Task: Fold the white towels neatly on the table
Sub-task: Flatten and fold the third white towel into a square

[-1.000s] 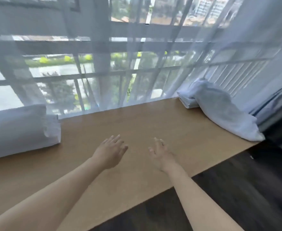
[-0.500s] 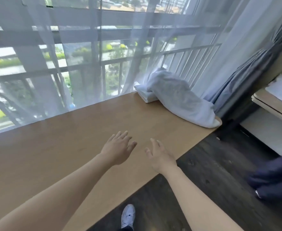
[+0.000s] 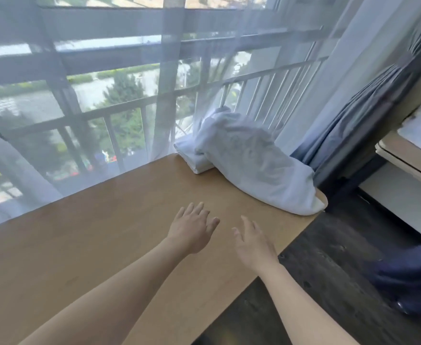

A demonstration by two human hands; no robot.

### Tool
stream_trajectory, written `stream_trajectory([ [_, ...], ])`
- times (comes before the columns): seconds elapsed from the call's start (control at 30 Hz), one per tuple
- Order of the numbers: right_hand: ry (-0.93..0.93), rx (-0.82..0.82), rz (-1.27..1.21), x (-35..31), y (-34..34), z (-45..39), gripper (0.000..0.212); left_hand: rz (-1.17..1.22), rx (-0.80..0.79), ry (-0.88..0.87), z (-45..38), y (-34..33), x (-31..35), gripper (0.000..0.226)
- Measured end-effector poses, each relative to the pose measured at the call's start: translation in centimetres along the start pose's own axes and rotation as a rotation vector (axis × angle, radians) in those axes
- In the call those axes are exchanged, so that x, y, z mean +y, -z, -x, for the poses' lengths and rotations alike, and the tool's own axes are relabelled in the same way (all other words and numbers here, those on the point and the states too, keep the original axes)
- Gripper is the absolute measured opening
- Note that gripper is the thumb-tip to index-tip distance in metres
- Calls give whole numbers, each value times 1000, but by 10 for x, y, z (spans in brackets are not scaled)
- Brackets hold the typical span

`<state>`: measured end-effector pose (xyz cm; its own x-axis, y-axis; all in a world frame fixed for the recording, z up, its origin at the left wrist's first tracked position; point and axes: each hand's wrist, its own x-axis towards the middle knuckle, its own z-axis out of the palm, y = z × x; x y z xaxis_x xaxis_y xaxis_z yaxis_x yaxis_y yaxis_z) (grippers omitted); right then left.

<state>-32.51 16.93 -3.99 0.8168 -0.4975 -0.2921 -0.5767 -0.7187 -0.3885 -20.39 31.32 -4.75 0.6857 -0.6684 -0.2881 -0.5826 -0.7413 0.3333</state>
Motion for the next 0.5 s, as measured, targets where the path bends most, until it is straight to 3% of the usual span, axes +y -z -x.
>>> stream_trajectory([
  [0.37,50,44,14,69,47,-126,52,1,57,60,-107,5,45,62],
  [0.5,102,57,48,97,66,-176,49,-22,163,59,-161,2,73,55],
])
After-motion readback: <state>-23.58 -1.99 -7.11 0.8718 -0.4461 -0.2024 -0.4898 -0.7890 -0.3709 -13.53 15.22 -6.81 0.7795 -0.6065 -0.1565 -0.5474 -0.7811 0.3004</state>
